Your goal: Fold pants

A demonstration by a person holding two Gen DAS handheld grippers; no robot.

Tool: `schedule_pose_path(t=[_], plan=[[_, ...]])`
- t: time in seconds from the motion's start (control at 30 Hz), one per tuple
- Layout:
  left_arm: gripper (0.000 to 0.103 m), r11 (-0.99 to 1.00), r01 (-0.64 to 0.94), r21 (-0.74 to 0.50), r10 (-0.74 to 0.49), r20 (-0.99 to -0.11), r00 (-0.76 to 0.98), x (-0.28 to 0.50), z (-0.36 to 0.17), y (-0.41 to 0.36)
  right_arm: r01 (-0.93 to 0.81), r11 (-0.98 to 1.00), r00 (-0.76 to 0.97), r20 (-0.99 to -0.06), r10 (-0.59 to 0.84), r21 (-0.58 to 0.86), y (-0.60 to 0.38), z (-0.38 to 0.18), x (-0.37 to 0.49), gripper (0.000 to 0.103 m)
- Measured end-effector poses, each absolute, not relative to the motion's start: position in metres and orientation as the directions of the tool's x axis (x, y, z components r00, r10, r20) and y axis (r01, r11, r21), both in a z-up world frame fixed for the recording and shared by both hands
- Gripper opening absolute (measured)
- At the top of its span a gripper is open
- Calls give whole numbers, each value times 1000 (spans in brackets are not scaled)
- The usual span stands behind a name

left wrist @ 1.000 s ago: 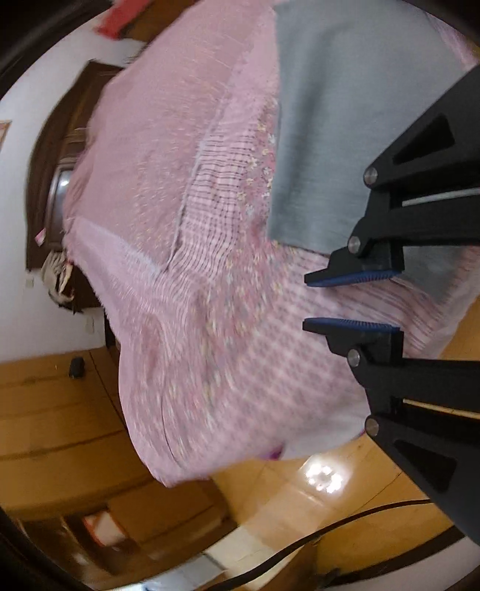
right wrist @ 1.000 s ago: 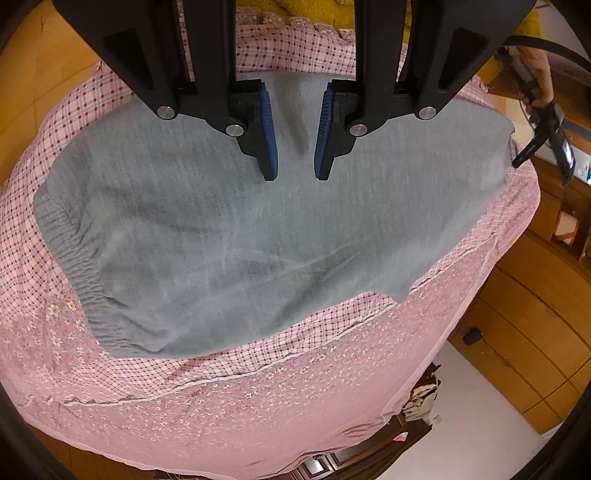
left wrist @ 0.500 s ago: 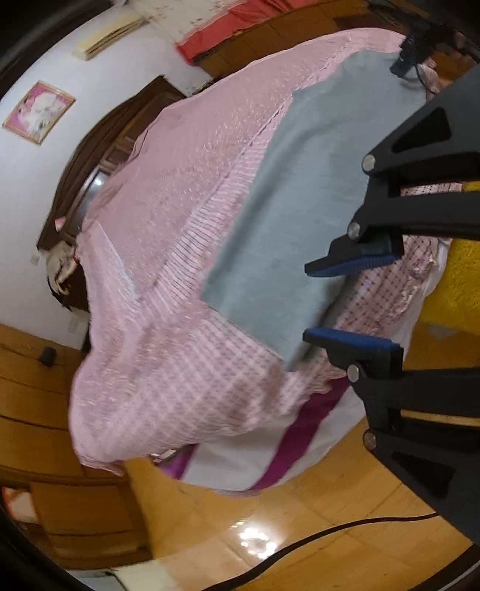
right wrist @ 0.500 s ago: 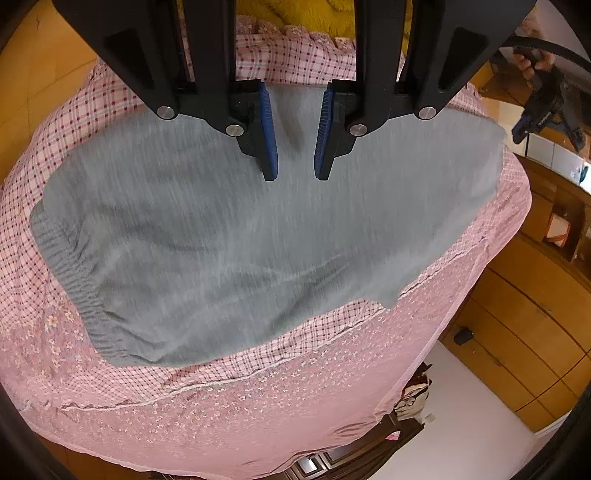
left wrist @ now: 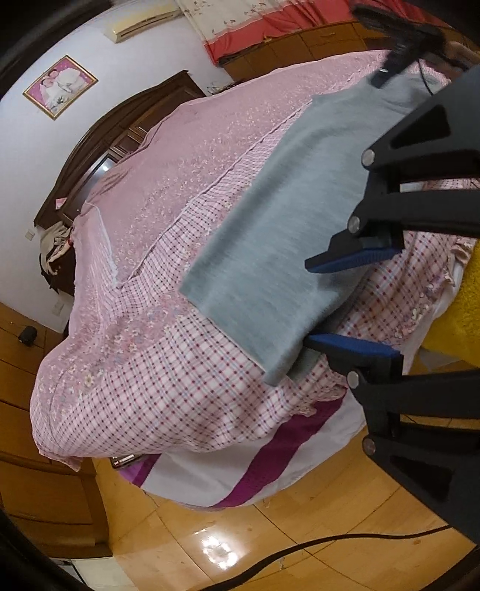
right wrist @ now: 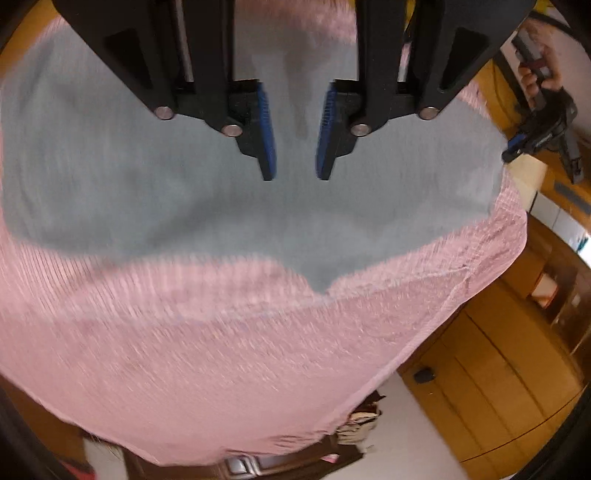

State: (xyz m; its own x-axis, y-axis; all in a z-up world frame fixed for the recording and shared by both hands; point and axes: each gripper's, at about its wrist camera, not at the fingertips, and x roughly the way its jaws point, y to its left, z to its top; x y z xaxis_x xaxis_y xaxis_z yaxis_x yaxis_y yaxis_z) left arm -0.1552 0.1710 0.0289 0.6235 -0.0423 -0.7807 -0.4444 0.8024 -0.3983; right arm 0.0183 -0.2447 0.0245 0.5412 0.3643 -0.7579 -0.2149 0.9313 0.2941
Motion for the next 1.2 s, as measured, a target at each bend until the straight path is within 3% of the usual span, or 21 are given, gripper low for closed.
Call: schedule_pose_path(t=[0.23,0.27,0.3,0.37,0.43,0.5,0.87,0.93,1.03,1.2], plan=[[34,790,-464,-401,-37,-786,617,-147,17,175,-275,919,501,-774,387,281,-218,20,87,40],[31,794,-462,-395,-30,-785,619,-146,17,174,-290,913,480,-782,398,287,-213,17,96,40],[18,803,-460,-379,-17,-786,618,-146,17,173,-302,909,458,-792,404,289,-211,12,103,40],[9,824,-451,-343,6,-790,613,-146,18,170,-323,902,420,-811,408,286,-203,1,112,40],[7,831,-442,-337,10,-785,619,-148,18,168,-347,896,422,-807,413,277,-198,-4,115,17],[5,837,-444,-319,31,-783,621,-149,19,168,-369,894,454,-790,411,253,-195,-2,111,10],[8,864,-479,-156,166,-809,564,-151,17,172,-271,930,490,-796,356,249,-193,-11,118,12],[12,867,-478,-141,194,-788,585,-156,31,171,-256,931,494,-793,356,259,-197,-2,112,16],[26,869,-475,-140,216,-756,618,-162,51,172,-255,933,533,-768,356,255,-198,14,98,17],[29,909,-375,-180,145,-708,692,-151,77,160,-291,919,570,-723,390,266,-196,36,72,22]])
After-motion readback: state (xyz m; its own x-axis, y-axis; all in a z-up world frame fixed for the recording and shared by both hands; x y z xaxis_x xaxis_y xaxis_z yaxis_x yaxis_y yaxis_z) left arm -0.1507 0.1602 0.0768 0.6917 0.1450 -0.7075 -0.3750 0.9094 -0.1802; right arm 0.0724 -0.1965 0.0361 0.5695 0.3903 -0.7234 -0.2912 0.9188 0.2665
